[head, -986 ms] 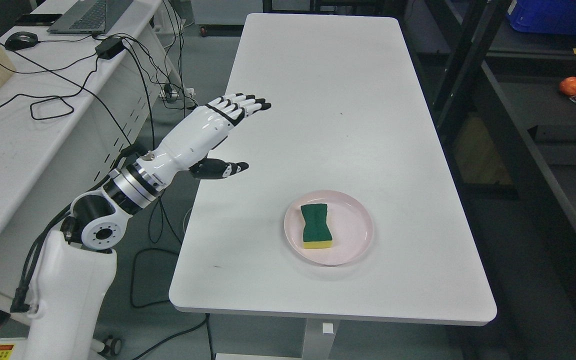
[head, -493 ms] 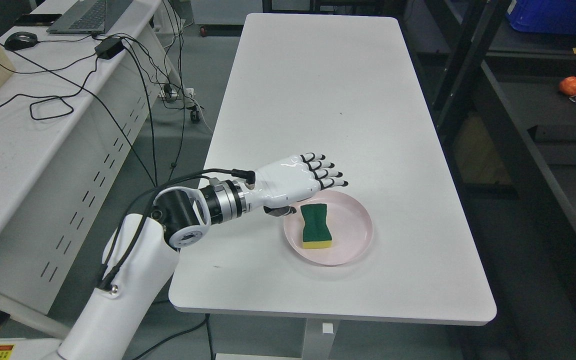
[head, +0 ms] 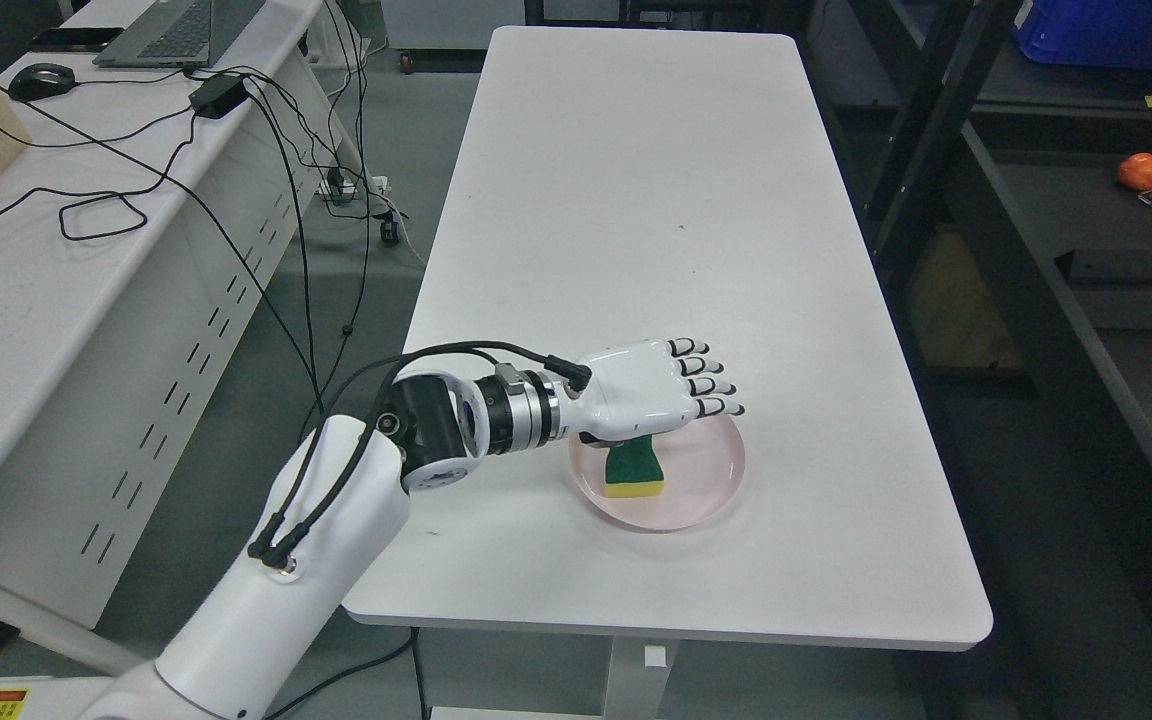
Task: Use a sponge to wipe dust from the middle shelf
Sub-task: 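Lower the left hand over the sponge and close fingers around it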
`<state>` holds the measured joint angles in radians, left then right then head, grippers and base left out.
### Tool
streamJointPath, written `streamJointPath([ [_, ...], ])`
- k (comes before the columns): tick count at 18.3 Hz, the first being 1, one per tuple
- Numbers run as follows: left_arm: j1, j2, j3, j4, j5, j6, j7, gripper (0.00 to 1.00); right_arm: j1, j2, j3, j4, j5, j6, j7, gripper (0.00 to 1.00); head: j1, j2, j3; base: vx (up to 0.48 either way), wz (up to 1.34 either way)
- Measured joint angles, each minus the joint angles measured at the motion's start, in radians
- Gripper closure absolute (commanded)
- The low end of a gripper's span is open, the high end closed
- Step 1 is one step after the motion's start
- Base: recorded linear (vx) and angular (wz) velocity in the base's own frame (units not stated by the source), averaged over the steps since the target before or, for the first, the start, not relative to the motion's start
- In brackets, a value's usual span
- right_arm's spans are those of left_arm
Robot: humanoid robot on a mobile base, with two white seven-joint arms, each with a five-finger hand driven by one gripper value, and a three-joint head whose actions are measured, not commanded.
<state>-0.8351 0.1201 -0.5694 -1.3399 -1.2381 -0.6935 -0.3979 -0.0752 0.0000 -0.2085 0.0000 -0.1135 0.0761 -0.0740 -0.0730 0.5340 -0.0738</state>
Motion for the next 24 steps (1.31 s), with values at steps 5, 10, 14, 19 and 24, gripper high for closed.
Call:
streamJointPath([
  [5, -0.003, 0.02, -0.016, -0.043, -0.013, -0.066, -0.07, 0.07, 0.0, 0.0, 0.0, 0.0, 0.0, 0.0, 0.0, 0.0, 0.0, 0.0, 0.0, 0.0, 0.0],
  [10, 0.023, 0.024, -0.028, -0.065, -0.069, -0.076, -0.084, 0.1, 0.0, 0.0, 0.0, 0.0, 0.0, 0.0, 0.0, 0.0, 0.0, 0.0, 0.0, 0.0, 0.0],
  [14, 0.028, 0.017, -0.025, -0.049, -0.093, -0.026, -0.086, 0.12, 0.0, 0.0, 0.0, 0.0, 0.0, 0.0, 0.0, 0.0, 0.0, 0.0, 0.0, 0.0, 0.0],
  [19, 0.027, -0.001, -0.024, -0.006, -0.106, -0.004, -0.086, 0.15, 0.0, 0.0, 0.0, 0.0, 0.0, 0.0, 0.0, 0.0, 0.0, 0.0, 0.0, 0.0, 0.0],
  [24, 0.027, -0.031, -0.026, 0.05, -0.112, 0.001, -0.086, 0.21, 0.0, 0.0, 0.0, 0.0, 0.0, 0.0, 0.0, 0.0, 0.0, 0.0, 0.0, 0.0, 0.0],
])
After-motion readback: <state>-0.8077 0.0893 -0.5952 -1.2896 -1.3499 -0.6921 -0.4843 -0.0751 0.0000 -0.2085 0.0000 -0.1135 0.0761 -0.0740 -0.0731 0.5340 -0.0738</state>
